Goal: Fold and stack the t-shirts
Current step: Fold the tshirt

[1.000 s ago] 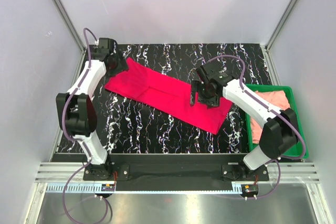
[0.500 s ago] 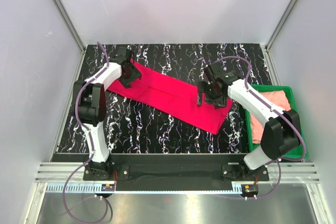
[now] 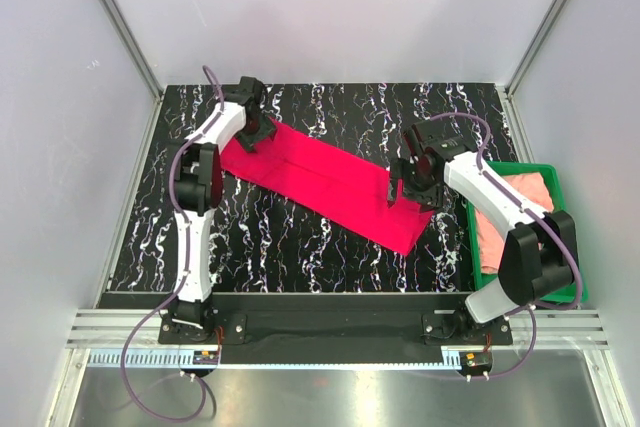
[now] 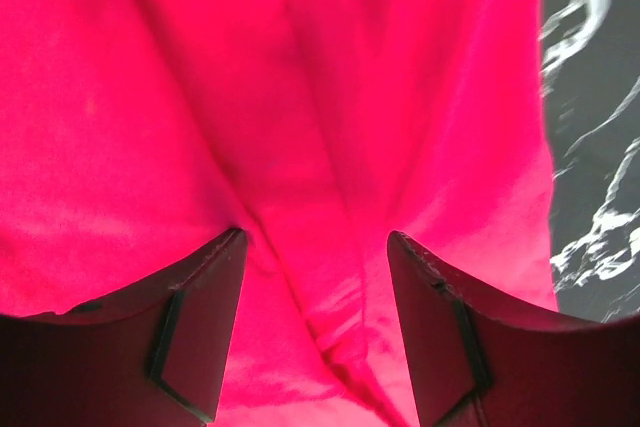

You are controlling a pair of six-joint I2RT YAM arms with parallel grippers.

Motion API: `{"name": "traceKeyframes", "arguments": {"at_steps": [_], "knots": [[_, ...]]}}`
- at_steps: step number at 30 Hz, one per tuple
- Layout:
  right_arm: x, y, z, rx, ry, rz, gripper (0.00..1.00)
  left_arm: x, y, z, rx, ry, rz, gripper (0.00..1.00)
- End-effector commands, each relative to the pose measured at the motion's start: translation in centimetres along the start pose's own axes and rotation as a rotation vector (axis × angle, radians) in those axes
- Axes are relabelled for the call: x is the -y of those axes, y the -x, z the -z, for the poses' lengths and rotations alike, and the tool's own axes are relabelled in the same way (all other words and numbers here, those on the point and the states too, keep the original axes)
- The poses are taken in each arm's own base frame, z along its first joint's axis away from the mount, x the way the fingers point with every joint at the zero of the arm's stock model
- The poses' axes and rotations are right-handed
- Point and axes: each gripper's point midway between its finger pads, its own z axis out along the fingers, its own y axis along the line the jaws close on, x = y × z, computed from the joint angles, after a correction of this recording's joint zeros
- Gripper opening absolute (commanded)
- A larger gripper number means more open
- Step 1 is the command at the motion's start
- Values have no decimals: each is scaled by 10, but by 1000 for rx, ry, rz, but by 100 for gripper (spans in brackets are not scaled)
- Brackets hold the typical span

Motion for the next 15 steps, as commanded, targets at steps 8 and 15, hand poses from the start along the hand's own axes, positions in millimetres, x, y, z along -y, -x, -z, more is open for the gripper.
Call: {"name": "traceKeyframes", "arguments": {"at_steps": [8,15], "knots": [[-18,37,-30,-14,35,84,91,34,8,-19,-23,-117,-374,61],[-44,81,-49,20,68,238,100,41,10,-19,14,-162,-693,64]]}}
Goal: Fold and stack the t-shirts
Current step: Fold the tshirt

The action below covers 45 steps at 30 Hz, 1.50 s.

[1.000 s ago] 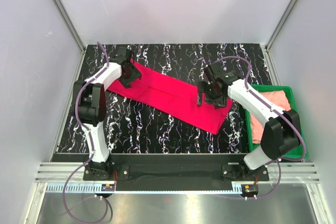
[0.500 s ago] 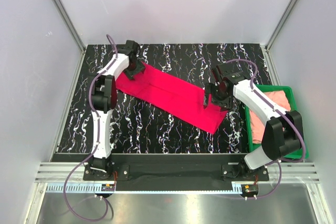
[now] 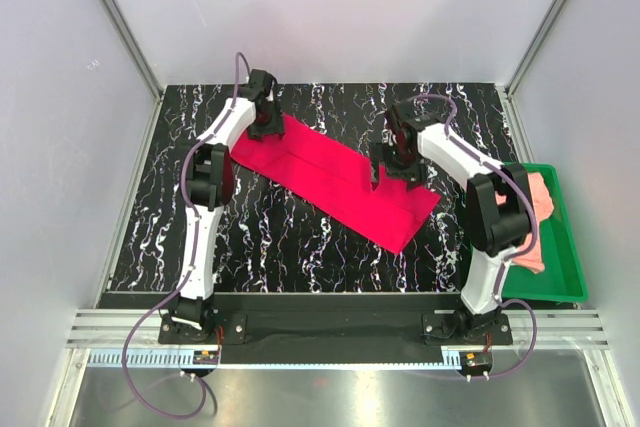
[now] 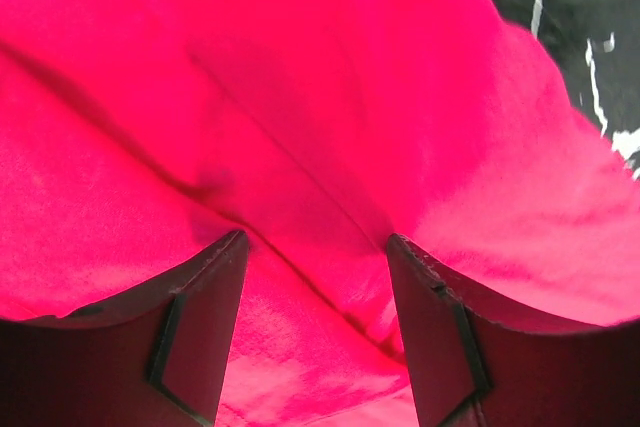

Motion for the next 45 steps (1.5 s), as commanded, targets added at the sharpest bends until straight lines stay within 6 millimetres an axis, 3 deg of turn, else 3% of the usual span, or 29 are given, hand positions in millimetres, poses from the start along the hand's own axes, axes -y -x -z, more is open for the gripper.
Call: {"name": "traceKeyframes", "arguments": {"at_steps": [1,5,12,19,26,31,35,37,39,41,42,44,45], "knots": [[-19,36,7,78,46,141,100,5,4,-5,12,-40,-178,64],[-30,48,-7,71,66,186,100,8,-8,-8,-22,-72,-159,65],[-49,33,-36,17,77,273,98,20,-4,-8,-5,-128,-142,64],[-34,3,-55,-55,-21,259,98,34,1,-12,3,-204,-118,65],[-18,-49,-60,-152,-110,167,96,47,0,-19,1,-290,-146,65],[-45,-93,-56,-198,-112,70,96,54,3,-23,14,-336,-187,66],[-92,-129,-46,-255,-8,-21,98,63,10,-22,40,-387,-229,68],[-119,-132,-36,-240,54,-17,98,67,13,-20,57,-406,-246,69],[-136,-134,-25,-250,97,-15,100,74,22,-11,89,-432,-259,71],[-149,-122,-13,-217,130,-8,100,79,31,2,115,-464,-249,71],[-148,-118,-7,-203,116,-1,100,84,42,21,149,-478,-249,72],[-149,-91,9,-98,99,54,100,91,58,49,195,-514,-229,74],[-143,-87,16,-85,62,77,100,96,74,82,250,-532,-227,74]]}}
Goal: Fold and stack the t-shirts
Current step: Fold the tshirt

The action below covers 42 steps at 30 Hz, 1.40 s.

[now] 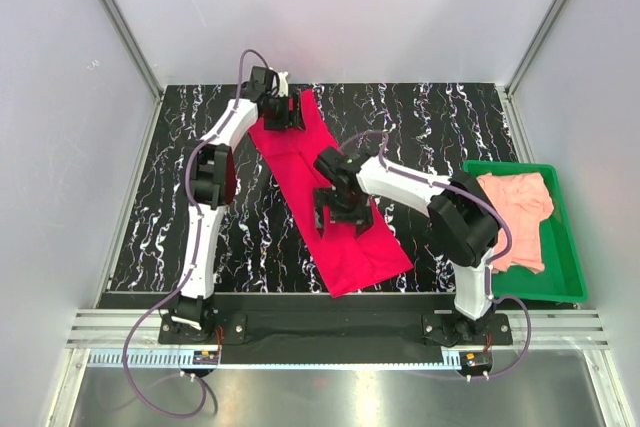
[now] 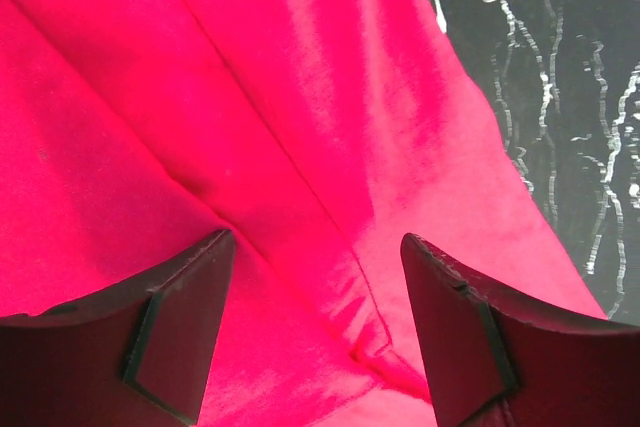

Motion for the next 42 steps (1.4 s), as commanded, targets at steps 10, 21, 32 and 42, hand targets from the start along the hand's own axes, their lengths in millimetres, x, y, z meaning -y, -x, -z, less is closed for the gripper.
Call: {"name": "traceKeyframes", "arguments": {"at_steps": [10,21,32,42], "knots": [[-12,133,94,486,-80,275,100,69,118,277,542,17,78,77],[-69,285,53,761,-118,542,100,55,-36,312,437,123,246,73],[-121,343,20,974,41,536,95,60,-125,332,382,110,249,73],[-91,347,-13,870,17,442,91,67,-134,341,364,90,246,72]]}}
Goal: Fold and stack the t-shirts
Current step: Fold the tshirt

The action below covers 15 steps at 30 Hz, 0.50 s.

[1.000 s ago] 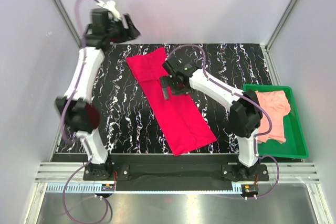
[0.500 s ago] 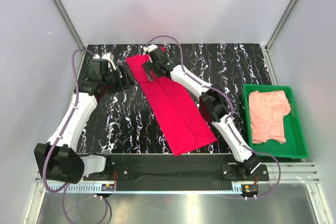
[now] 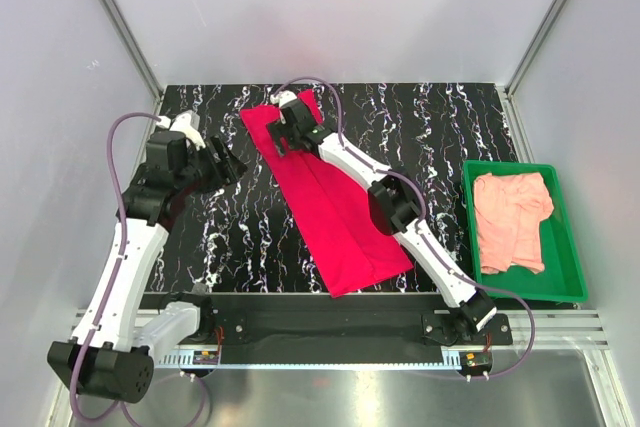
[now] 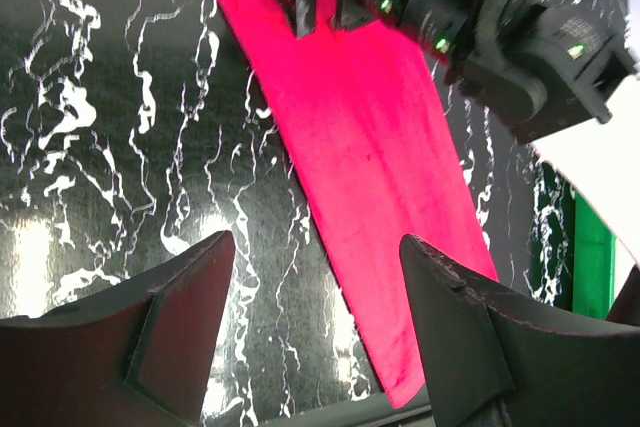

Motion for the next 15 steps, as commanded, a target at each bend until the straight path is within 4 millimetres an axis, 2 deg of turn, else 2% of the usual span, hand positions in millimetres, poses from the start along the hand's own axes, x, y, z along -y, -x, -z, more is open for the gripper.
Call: {"name": "traceKeyframes", "arguments": {"at_steps": [1,3,4,6,9,10,11,15], "knots": [[21,16,8,4,-9,-71,90,6,0,2,-20,-22,1,72],[21,-9,6,-73,20,-52,89,9,7,2,-11,-27,5,72],[27,-32,13,-170,34,-77,88,17,14,1,-2,-54,18,72],[30,-41,14,-201,28,-90,88,20,15,0,-2,-66,26,72],[48,-63,17,-279,0,-147,88,23,15,-3,-11,-75,40,72],[62,-66,20,-293,-30,-168,88,22,15,-4,-14,-74,42,72],[71,-78,19,-322,-67,-200,88,22,15,-4,-14,-71,42,72],[120,-94,31,-362,-197,-338,88,19,11,-11,-40,-61,37,72]]}}
